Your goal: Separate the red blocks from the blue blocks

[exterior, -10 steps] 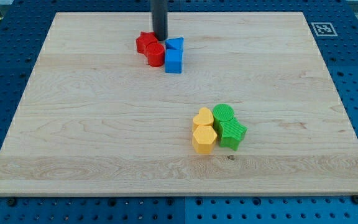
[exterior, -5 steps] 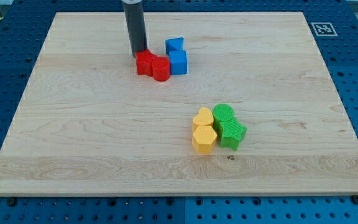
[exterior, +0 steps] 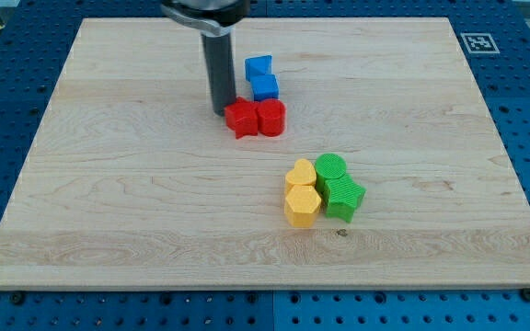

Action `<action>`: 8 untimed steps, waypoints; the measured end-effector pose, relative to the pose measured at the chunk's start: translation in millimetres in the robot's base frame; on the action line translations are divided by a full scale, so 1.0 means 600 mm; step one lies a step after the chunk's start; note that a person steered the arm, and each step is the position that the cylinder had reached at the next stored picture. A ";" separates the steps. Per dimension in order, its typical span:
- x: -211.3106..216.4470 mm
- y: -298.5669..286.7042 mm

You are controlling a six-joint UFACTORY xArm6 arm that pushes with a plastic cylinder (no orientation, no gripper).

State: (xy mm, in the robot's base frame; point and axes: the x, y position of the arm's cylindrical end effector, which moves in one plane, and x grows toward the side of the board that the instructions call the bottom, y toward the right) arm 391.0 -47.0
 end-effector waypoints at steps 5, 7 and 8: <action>0.051 0.132; 0.116 0.033; 0.138 0.059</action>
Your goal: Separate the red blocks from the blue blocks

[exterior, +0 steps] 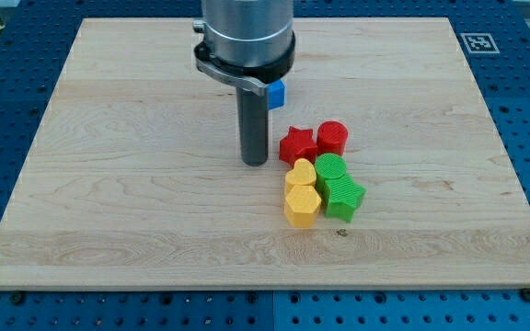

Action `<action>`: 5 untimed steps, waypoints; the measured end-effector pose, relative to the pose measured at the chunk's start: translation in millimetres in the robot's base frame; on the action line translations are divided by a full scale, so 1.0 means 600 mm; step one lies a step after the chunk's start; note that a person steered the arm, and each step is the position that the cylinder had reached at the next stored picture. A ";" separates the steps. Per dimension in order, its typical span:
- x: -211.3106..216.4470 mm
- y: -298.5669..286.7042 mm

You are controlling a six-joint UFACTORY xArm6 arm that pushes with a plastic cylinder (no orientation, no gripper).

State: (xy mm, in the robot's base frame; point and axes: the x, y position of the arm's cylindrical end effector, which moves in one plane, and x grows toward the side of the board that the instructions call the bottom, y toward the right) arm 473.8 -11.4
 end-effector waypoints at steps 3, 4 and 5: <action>-0.043 0.114; -0.050 0.163; -0.082 0.184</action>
